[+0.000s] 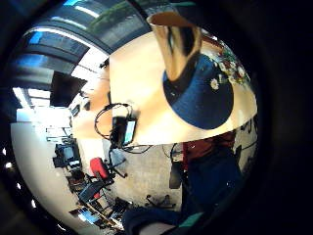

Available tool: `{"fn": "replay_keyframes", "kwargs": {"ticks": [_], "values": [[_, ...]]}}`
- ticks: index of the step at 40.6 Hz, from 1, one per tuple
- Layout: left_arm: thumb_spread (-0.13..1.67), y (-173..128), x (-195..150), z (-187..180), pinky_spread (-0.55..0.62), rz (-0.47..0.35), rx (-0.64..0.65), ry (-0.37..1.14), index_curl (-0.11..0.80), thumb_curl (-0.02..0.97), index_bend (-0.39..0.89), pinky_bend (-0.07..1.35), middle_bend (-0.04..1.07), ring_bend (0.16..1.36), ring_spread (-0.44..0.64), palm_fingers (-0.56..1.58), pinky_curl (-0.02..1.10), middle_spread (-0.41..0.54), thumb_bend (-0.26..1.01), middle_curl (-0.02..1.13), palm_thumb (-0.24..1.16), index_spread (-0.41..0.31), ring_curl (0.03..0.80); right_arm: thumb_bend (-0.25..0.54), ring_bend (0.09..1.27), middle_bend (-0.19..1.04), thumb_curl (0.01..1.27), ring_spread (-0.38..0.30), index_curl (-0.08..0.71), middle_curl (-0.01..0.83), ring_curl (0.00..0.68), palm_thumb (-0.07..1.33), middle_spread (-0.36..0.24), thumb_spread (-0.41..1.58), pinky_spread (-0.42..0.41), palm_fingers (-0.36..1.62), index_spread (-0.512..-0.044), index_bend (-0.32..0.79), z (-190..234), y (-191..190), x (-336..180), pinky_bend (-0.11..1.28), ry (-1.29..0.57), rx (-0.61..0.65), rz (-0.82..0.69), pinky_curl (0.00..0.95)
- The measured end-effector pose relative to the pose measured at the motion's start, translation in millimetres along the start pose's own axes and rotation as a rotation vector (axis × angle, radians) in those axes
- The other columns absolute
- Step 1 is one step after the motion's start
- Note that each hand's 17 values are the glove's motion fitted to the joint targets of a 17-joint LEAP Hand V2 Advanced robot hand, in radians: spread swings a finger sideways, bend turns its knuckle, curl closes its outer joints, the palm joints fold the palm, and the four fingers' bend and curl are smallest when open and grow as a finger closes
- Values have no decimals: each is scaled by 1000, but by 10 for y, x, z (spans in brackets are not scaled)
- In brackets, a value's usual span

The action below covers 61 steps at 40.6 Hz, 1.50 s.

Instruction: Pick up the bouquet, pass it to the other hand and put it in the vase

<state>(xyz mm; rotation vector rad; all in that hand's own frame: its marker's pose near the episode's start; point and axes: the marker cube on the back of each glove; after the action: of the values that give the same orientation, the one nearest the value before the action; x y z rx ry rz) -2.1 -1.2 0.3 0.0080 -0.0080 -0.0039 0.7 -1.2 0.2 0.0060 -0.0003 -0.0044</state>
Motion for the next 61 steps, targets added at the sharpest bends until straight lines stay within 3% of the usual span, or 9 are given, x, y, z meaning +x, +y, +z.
{"fn": "replay_keyframes", "kwargs": {"ticks": [4, 8, 21, 29, 38, 49, 53, 56, 61], "values": [[627, 9, -33, -44, 271, -11, 13, -1, 81, 72, 170, 332, 153, 453, 222, 261, 105, 206, 88, 56, 172, 29, 117, 54, 428, 209, 33, -38, 30, 86, 125, 107, -101, 618, 34, 261, -282, 69, -19, -1, 2, 441, -14, 4, -4, 148], [801, 50, -61, -112, 336, -14, 10, 26, 121, 104, 173, 347, 159, 488, 277, 233, 143, 254, 75, 85, 183, 36, 152, 45, 462, 216, 53, -47, 51, 126, 166, 112, -138, 809, 42, 227, -342, 88, -70, 16, -15, 468, -20, 6, -9, 194], [1045, 240, -76, -130, 410, -20, 29, 65, 208, 184, 165, 374, 173, 539, 347, 192, 214, 307, 15, 148, 197, 44, 199, -6, 508, 286, 110, -58, 93, 230, 220, 107, -130, 1081, 51, 211, -408, 96, -132, 198, 36, 468, 16, -5, -33, 254], [1085, 364, -19, -215, 413, -8, 90, 80, 241, 218, 164, 385, 181, 566, 332, 218, 244, 304, -15, 181, 203, 39, 220, -2, 545, 324, 161, -60, 97, 275, 248, 150, -113, 1058, 83, 225, -409, 84, -169, 147, 142, 479, 53, 64, -15, 280], [1126, 411, 38, -184, 330, 24, 100, 98, 291, 252, 184, 372, 181, 546, 237, 358, 267, 204, -7, 232, 254, -5, 232, -9, 529, 325, 219, -41, 115, 303, 262, 243, -87, 997, 117, 203, -396, 107, -233, -144, 170, 500, -14, -37, -4, 306], [1131, 483, 136, -90, 311, 58, 63, 66, 288, 292, 130, 439, 161, 577, 236, 249, 312, 229, -6, 245, 343, 7, 260, 9, 512, 299, 283, -28, 125, 321, 268, 420, -83, 944, 176, 237, -362, 85, 93, -534, 332, 595, -31, -165, 47, 340], [1131, 448, 151, -32, 308, 55, 60, 58, 285, 303, 133, 450, 167, 587, 241, 239, 319, 233, -9, 250, 366, 9, 265, 13, 531, 298, 301, -49, 117, 329, 273, 492, -93, 939, 181, 303, -335, 75, 14, -399, 234, 650, -100, -99, 41, 349], [1132, 459, 154, -39, 307, 54, 57, 52, 286, 308, 138, 457, 166, 593, 242, 233, 323, 235, -13, 252, 374, 9, 269, -49, 518, 334, 292, -62, 140, 346, 275, 419, -110, 917, 164, 386, -313, 137, -94, -286, 180, 617, -158, -21, 53, 344], [1131, 494, 116, -98, 307, 38, 67, 61, 263, 315, 88, 495, 179, 616, 250, 179, 337, 257, -18, 264, 380, 23, 280, -46, 538, 334, 291, -92, 179, 359, 292, 374, -125, 898, 119, 469, -289, 164, 76, -392, 267, 538, -243, 0, 88, 333]]}}
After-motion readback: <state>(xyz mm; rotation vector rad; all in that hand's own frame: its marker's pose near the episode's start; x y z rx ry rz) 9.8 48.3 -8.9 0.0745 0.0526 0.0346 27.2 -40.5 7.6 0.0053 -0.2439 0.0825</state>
